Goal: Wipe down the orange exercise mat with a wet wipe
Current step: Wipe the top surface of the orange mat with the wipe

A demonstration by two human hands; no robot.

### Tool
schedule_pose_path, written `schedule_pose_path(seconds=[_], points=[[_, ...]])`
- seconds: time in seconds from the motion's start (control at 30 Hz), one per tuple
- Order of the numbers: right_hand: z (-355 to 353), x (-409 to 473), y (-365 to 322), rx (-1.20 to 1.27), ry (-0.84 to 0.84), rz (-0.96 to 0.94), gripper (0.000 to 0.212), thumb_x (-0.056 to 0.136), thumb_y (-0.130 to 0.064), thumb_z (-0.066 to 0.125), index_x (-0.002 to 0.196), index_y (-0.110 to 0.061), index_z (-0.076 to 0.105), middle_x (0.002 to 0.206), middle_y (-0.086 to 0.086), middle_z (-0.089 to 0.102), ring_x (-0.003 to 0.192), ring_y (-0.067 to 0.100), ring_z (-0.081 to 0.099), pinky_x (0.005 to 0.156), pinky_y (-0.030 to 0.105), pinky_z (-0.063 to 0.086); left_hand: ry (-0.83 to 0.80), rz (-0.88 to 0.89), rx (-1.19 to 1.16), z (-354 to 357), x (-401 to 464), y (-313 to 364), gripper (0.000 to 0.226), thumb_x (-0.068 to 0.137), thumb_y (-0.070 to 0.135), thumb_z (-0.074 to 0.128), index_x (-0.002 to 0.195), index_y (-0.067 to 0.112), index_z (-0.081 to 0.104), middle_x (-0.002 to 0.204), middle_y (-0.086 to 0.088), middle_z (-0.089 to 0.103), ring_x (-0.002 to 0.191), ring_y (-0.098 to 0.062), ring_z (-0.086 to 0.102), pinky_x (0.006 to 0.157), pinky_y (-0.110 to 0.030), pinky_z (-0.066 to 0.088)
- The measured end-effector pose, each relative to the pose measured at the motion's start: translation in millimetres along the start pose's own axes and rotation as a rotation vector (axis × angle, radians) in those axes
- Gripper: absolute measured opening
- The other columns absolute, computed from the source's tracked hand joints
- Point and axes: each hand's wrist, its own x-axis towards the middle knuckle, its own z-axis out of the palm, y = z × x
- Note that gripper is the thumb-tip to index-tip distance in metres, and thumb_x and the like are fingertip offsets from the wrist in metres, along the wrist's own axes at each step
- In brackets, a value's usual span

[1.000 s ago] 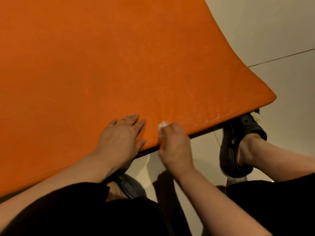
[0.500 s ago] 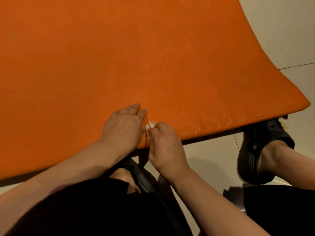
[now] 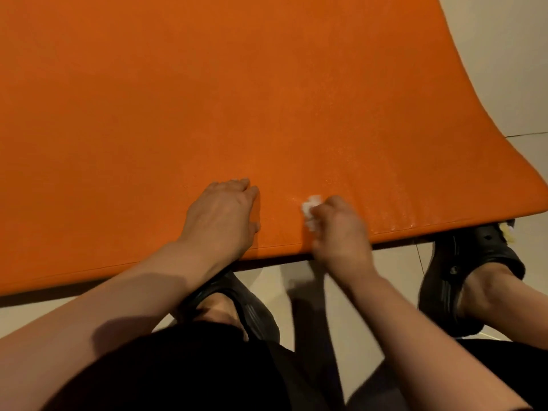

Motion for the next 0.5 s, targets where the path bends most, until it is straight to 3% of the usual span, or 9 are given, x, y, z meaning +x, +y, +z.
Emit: schedule_pose_path(seconds=[0.07,0.13,0.2,0.33,0.5], points=[[-11.6,11.2,22.0,-0.025,0.131,0.188,0.023,0.091,-0.008,0.054,0.109,-0.001,0.066,0.107,0.011,0.054,0.088,0.023,0.052,0.072,0.027,0.035,0.035,0.004,0.025,-0.5,2.8,-1.3,0.062,0.097,0.041,0.051,0.15,0.018,0.029,0.158,-0.001,0.026,0.141,-0.02,0.026,0.111,-0.028,0.025],[-6.6,14.6,12.6,-0.005,0.181,0.249,0.021,0.093,-0.009,0.051,0.105,0.0,0.067,0.102,0.009,0.053,0.079,0.017,0.044,0.067,0.024,0.028,0.058,-0.001,0.042,0.0,9.3,-1.4,0.059,0.099,0.043,0.045,0.15,0.018,0.028,0.157,-0.002,0.027,0.137,-0.023,0.029,0.108,-0.029,0.028],[9.3,15.0,-14.2,0.055,0.134,0.146,0.022,0.095,-0.011,0.05,0.105,0.0,0.067,0.102,0.009,0.053,0.077,0.016,0.043,0.066,0.022,0.028,0.072,-0.007,0.075,0.9,15.8,-0.8,0.057,0.1,0.042,0.042,0.149,0.016,0.03,0.156,-0.004,0.029,0.132,-0.025,0.032,0.106,-0.031,0.029],[18.5,16.9,-30.9,0.085,0.03,-0.109,0.023,0.092,-0.009,0.053,0.107,0.001,0.067,0.103,0.016,0.056,0.09,0.032,0.056,0.075,0.038,0.046,0.083,-0.024,0.103,3.8,22.4,-2.0,0.055,0.1,0.039,0.042,0.149,0.016,0.03,0.155,-0.004,0.03,0.129,-0.026,0.032,0.107,-0.034,0.027],[-7.6,43.2,30.1,-0.033,0.236,0.218,0.02,0.094,-0.013,0.054,0.098,0.001,0.068,0.102,0.014,0.055,0.075,0.021,0.046,0.063,0.024,0.026,0.1,-0.046,0.11,7.6,25.9,-1.1,0.057,0.099,0.039,0.043,0.15,0.018,0.029,0.155,-0.004,0.028,0.132,-0.028,0.028,0.115,-0.043,0.018]])
